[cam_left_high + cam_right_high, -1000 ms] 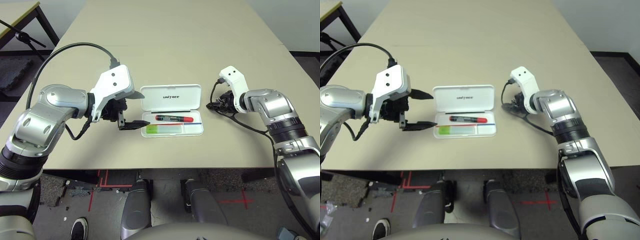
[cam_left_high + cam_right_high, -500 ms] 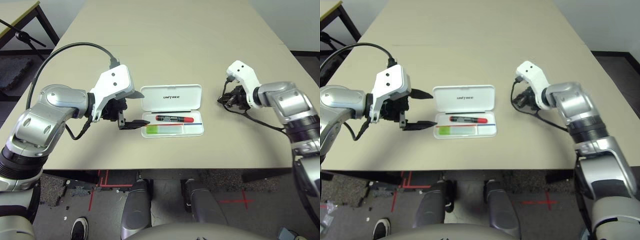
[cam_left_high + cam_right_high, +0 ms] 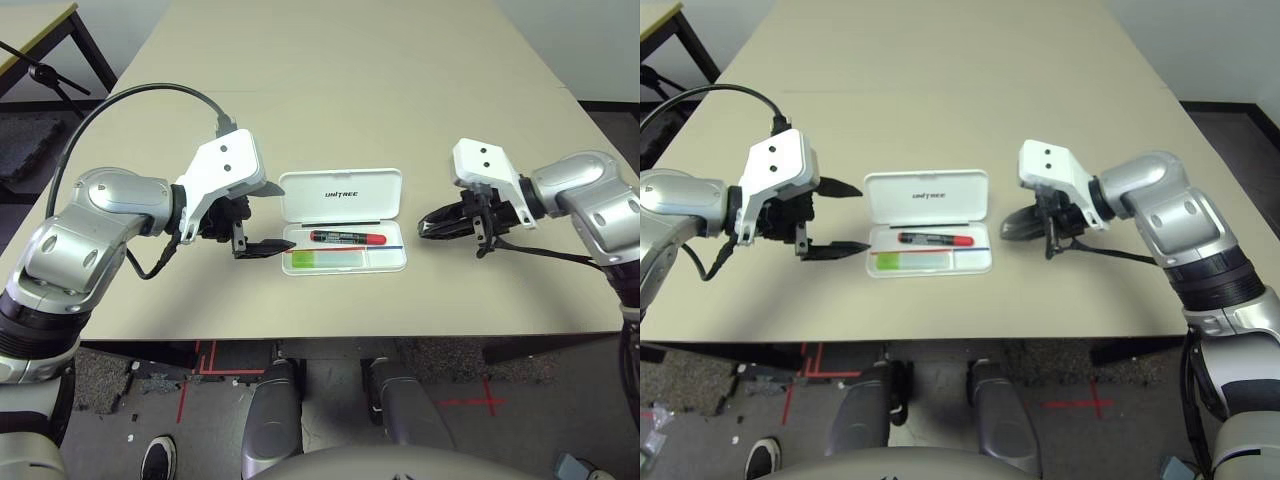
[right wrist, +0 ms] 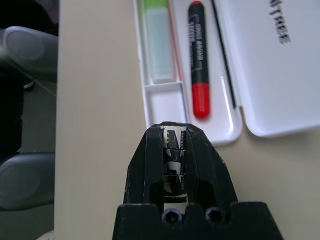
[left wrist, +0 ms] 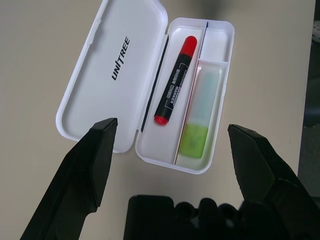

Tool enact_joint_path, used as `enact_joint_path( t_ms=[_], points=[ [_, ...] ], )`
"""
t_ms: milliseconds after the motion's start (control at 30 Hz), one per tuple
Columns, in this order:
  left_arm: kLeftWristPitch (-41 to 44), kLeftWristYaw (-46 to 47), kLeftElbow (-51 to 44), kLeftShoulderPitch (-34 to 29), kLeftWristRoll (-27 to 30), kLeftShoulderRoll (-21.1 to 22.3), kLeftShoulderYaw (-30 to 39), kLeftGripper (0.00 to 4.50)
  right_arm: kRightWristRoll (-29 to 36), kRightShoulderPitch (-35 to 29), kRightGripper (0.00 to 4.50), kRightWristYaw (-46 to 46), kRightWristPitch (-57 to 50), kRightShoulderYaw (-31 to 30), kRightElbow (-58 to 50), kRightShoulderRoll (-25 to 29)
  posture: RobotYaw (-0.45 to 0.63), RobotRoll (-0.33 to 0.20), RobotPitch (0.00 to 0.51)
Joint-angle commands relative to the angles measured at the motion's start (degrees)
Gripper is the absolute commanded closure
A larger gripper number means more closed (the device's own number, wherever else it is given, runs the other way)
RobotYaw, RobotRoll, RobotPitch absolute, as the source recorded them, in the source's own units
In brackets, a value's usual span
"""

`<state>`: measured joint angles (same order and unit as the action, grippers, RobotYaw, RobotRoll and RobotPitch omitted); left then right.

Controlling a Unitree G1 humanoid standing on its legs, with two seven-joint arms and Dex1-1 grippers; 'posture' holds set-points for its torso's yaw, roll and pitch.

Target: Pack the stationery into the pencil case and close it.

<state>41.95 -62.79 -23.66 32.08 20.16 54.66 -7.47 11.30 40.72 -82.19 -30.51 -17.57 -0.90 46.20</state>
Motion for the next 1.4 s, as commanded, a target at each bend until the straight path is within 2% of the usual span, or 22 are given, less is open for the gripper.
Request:
enact_joint_path(
  t_ms=[33,467,800,1000,1167,1200,1400],
  points=[
    [-0.49,-0.60,0.19,-0.30,-0.67,1.04,-0.91,0.00,-0.51,1.65,4.18,-1.09,1.29,-2.03,-0.61,-1.04,-0.02,0.000,0.152],
    [-0.29,0.05,-0.27,-0.78,-1.17,1.31,-1.14,0.00,-4.57,1.09,4.18,-0.01,6.86,-7.06,4.48,-6.89,0.00,0.000,0.148],
    [-0.41,0.01,-0.14,-0.70,-1.51,1.04,-1.25,0.00,-6.59,0.79,4.18,0.75,11.94,-7.18,7.45,-9.08,0.00,0.000,0.148],
    [-0.41,0.01,-0.12,-1.10,-1.54,1.16,-1.14,0.00,-7.11,1.15,2.09,2.23,13.06,-6.01,8.46,-9.69,0.00,0.000,0.147],
    [-0.37,0.26,0.08,-1.75,-1.46,0.84,-1.02,0.00,-2.49,0.81,0.18,1.88,8.95,-1.46,7.76,-8.74,0.01,0.000,0.146],
    [-0.34,0.35,0.13,-2.06,-1.49,0.90,-0.91,0.00,-1.39,0.33,0.04,0.84,8.09,-0.33,7.56,-7.37,0.01,0.000,0.145],
    [-0.77,0.12,1.24,-3.28,-0.61,1.13,0.88,0.00,5.71,-2.62,0.04,-2.71,3.63,7.70,9.05,-0.95,0.01,0.000,0.142]
  ],
)
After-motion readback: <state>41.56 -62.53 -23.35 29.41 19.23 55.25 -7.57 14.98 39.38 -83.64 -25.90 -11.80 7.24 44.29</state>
